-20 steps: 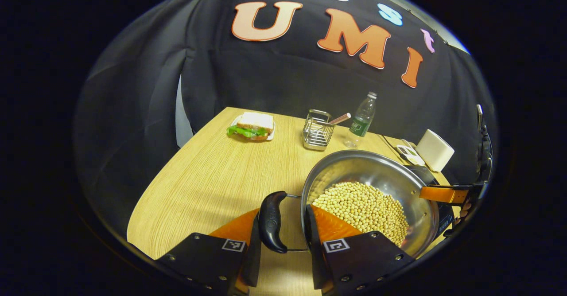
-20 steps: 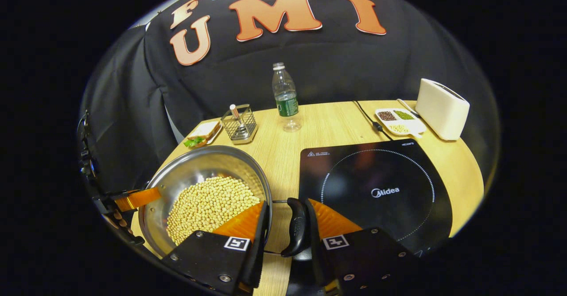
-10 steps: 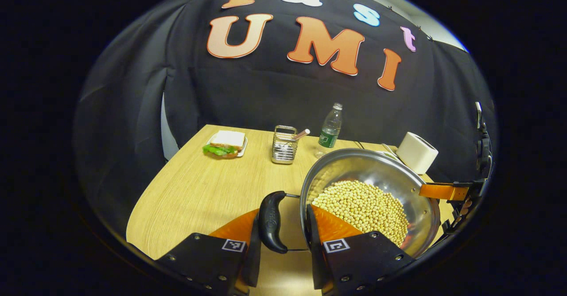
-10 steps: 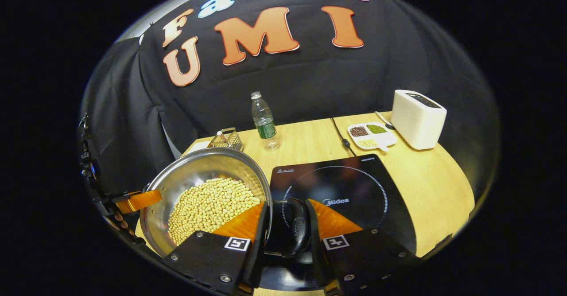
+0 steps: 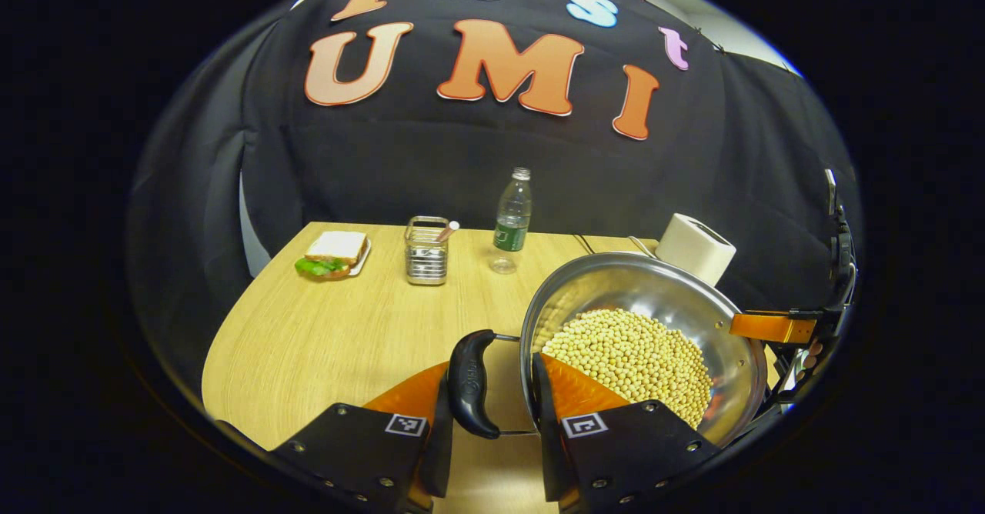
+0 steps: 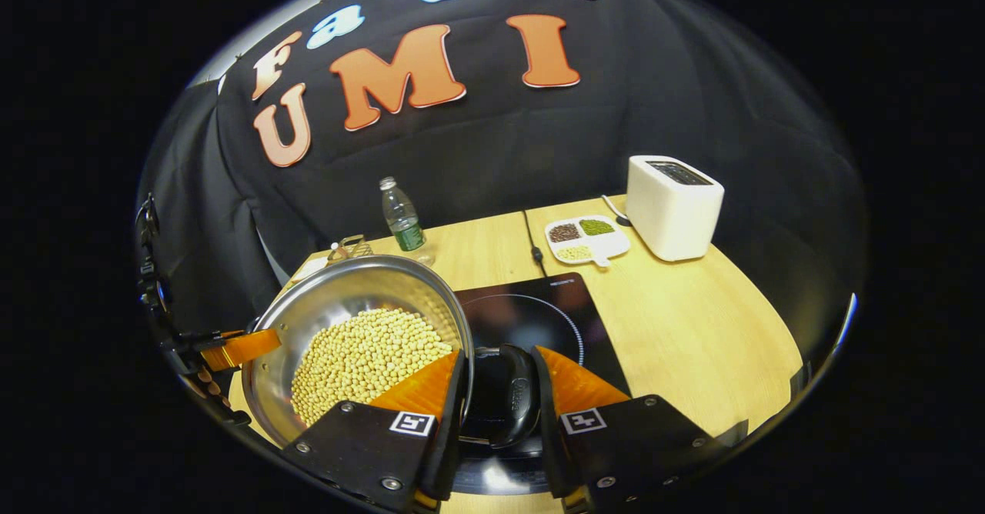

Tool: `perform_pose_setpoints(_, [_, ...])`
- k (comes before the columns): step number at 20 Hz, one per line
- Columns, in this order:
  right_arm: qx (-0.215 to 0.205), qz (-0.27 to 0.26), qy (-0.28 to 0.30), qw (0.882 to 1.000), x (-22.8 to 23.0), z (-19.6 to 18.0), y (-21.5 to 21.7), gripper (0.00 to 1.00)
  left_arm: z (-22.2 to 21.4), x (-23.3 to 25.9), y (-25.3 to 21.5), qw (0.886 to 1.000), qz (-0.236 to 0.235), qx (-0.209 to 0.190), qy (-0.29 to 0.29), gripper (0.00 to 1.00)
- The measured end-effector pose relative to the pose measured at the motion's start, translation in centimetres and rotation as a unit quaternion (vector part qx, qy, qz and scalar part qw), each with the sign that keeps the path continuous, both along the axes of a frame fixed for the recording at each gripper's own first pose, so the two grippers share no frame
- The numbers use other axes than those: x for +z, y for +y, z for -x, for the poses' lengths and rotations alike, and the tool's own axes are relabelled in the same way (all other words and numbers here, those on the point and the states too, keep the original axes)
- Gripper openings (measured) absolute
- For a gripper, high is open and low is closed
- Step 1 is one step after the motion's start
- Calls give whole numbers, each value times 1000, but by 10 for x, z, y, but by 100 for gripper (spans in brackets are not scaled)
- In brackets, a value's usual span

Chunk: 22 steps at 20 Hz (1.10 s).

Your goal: First push the handle of the pot to place it horizontally, then grasp the pot with both hands and set it on the induction cooktop.

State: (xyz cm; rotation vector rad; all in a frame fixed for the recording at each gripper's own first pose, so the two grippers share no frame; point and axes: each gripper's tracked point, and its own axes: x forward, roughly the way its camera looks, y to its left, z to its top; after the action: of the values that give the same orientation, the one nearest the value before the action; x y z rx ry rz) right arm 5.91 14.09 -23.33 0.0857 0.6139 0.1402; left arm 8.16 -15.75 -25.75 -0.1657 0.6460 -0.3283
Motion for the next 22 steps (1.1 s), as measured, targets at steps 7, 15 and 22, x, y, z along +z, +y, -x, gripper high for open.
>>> perform_pose_setpoints(7, [-25,-1,5,1000,-4,-9,-53,45,-1,-5,-62,999,-7,-32,8,49])
perform_pose_setpoints(15, [-34,1,29,999,-31,-29,-84,46,-15,-33,-102,999,-14,-37,30,49])
perform_pose_setpoints(22, [-35,3,31,999,-40,-39,-95,46,-21,-54,-116,998,-8,-27,49,49])
